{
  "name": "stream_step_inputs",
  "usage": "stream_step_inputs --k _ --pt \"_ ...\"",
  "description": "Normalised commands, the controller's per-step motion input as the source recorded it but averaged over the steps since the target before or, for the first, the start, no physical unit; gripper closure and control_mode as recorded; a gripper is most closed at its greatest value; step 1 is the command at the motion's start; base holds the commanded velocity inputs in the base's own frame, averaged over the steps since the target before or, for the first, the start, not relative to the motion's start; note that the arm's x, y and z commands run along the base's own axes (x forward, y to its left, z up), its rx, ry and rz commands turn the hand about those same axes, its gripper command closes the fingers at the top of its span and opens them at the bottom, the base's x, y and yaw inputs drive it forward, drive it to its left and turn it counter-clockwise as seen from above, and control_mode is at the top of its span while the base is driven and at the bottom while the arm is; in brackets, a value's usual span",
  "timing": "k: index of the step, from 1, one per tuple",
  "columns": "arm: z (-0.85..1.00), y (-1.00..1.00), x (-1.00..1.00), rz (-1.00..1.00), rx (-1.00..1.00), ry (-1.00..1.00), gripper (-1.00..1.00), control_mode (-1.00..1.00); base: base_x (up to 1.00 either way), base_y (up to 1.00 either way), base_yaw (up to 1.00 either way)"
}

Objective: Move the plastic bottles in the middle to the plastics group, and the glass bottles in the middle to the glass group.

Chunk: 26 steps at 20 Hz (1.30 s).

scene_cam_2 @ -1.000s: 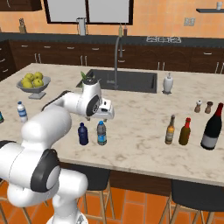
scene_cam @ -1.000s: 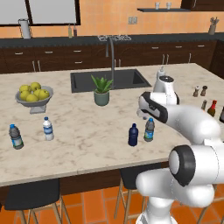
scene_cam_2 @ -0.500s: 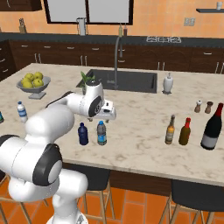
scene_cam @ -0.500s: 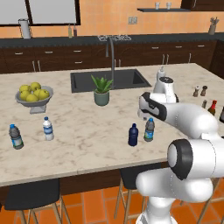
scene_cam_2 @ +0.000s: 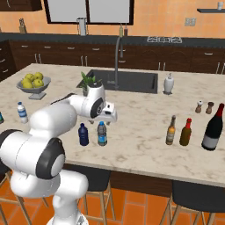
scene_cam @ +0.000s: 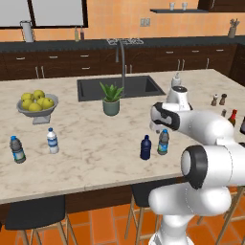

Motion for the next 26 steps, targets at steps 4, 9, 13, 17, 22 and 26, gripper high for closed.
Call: stream_step_inputs --k 4,9,13,17,22,26 --pt "-0.14 0.00 0.05 0.00 0.00 0.04 -1.00 -1.00 0.00 0.00 0.00" --pt "-0.07 -0.02 0.00 0.00 0.00 0.00 -1.00 -1.00 0.00 0.00 0.00" --pt "-0.26 0.00 0.00 0.00 0.00 0.00 -1.00 -1.00 0.00 0.00 0.00" --pt "-0.21 0.00 0.00 0.00 0.00 0.00 -1.00 -1.00 0.00 0.00 0.00" --pt "-0.10 0.00 0.00 0.00 0.00 -0.01 -1.00 -1.00 0.00 0.00 0.00" --pt "0.00 0.00 0.00 0.00 0.00 0.00 1.00 -1.00 0.00 0.00 0.00"
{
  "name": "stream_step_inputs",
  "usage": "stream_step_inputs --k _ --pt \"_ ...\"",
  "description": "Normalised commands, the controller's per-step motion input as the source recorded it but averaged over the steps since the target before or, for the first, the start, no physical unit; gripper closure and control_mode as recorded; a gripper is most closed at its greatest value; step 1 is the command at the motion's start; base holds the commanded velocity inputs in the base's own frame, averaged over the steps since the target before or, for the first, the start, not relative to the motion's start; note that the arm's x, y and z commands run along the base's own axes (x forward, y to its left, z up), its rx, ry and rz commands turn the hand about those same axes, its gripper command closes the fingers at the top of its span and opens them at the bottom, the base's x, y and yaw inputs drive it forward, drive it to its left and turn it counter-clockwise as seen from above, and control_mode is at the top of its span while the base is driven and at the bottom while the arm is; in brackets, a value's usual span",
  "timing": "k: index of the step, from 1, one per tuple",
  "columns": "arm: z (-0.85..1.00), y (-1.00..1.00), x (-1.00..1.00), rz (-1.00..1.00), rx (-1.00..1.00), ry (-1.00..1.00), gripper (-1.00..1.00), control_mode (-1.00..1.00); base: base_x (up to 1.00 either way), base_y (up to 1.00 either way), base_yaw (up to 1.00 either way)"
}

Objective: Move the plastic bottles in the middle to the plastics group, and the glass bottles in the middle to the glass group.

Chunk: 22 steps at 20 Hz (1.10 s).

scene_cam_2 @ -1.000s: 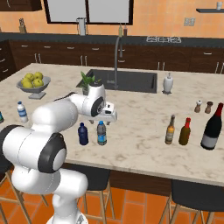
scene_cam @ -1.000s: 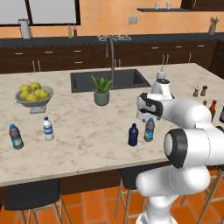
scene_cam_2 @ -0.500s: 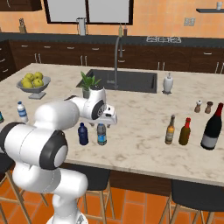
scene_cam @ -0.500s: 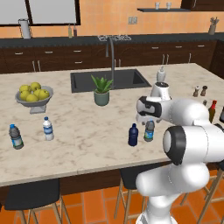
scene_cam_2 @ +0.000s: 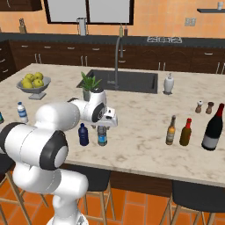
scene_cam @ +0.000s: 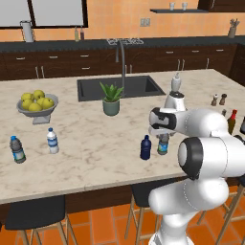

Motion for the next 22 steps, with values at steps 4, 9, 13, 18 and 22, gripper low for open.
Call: stream_step_inputs --k 4,9,13,18,22 --pt "0.00 0.00 0.00 0.00 0.00 0.00 1.00 -1.00 0.00 0.00 0.00" --pt "0.35 0.04 0.13 0.00 0.00 0.00 1.00 -1.00 0.00 0.00 0.00" --pt "0.72 0.05 0.47 0.01 0.02 0.00 1.00 -1.00 0.00 0.00 0.00" --pt "0.30 0.56 0.08 0.09 0.00 0.00 1.00 -1.00 0.00 0.00 0.00" --pt "0.04 0.96 -0.05 0.25 0.00 0.00 1.00 -1.00 0.00 0.00 0.00"
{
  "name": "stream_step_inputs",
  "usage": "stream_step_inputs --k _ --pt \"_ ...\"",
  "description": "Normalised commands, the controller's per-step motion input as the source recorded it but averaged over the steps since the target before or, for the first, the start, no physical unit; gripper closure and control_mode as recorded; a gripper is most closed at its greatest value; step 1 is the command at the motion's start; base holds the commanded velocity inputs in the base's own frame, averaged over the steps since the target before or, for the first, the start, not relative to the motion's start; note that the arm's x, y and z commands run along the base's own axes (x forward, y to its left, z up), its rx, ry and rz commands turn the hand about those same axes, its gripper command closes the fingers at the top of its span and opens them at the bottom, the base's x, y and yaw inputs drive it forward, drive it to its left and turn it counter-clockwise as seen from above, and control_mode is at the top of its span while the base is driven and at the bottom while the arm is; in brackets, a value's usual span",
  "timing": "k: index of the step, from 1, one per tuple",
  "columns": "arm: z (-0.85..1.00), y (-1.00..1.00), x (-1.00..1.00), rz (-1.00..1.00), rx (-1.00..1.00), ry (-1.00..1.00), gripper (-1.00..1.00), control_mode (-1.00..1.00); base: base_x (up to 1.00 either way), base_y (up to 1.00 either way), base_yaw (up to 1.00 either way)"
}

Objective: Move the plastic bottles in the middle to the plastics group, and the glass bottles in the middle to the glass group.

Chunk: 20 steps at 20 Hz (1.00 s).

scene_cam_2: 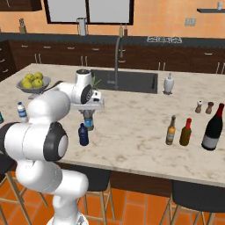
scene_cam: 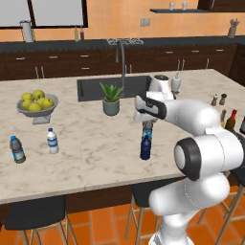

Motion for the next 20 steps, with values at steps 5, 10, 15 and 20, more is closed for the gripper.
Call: stream_step_inputs --k 5,10,15,20 --pt "0.00 0.99 -0.07 0.26 0.00 -0.04 1.00 -1.00 0.00 0.00 0.00" --pt "0.01 0.44 0.22 0.10 0.05 -0.11 1.00 -1.00 0.00 0.00 0.00" --pt "0.00 0.54 -0.02 0.10 0.03 -0.05 1.00 -1.00 0.00 0.00 0.00" --pt "0.00 0.80 -0.26 0.18 0.00 0.00 1.00 -1.00 0.00 0.00 0.00"
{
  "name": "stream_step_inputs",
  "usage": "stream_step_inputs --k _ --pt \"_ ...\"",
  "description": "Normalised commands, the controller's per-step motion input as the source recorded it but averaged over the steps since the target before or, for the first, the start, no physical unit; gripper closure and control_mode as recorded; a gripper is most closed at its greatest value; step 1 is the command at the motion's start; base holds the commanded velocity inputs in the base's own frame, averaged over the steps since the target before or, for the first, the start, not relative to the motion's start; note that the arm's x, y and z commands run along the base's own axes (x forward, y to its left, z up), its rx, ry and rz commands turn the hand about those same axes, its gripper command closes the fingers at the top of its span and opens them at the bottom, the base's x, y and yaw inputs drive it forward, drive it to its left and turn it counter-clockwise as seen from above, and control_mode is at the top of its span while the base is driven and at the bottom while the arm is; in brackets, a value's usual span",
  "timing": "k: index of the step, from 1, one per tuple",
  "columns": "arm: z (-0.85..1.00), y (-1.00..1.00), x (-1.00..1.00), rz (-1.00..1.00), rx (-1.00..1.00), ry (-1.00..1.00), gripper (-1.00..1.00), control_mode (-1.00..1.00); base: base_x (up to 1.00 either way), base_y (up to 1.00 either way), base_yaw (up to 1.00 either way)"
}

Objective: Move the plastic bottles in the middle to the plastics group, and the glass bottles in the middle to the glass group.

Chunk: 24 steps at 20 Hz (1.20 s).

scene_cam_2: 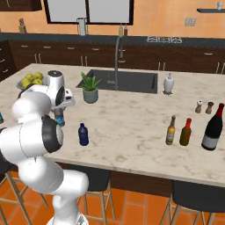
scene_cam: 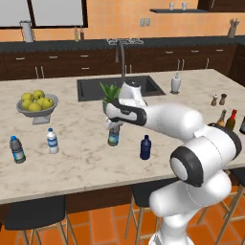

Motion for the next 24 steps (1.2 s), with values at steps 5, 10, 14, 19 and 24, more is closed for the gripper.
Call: stream_step_inputs --k 5,10,14,19,24 --pt "0.00 0.79 -0.50 0.18 0.00 0.00 1.00 -1.00 0.00 0.00 0.00" --pt "0.00 0.86 -0.38 0.19 0.00 0.00 1.00 -1.00 0.00 0.00 0.00" --pt "-0.06 0.97 -0.18 0.19 0.00 0.00 1.00 -1.00 0.00 0.00 0.00" --pt "-0.01 1.00 -0.13 0.14 0.00 0.00 1.00 -1.00 0.00 0.00 0.00" --pt "0.05 0.89 -0.16 0.09 -0.01 0.00 1.00 -1.00 0.00 0.00 0.00"
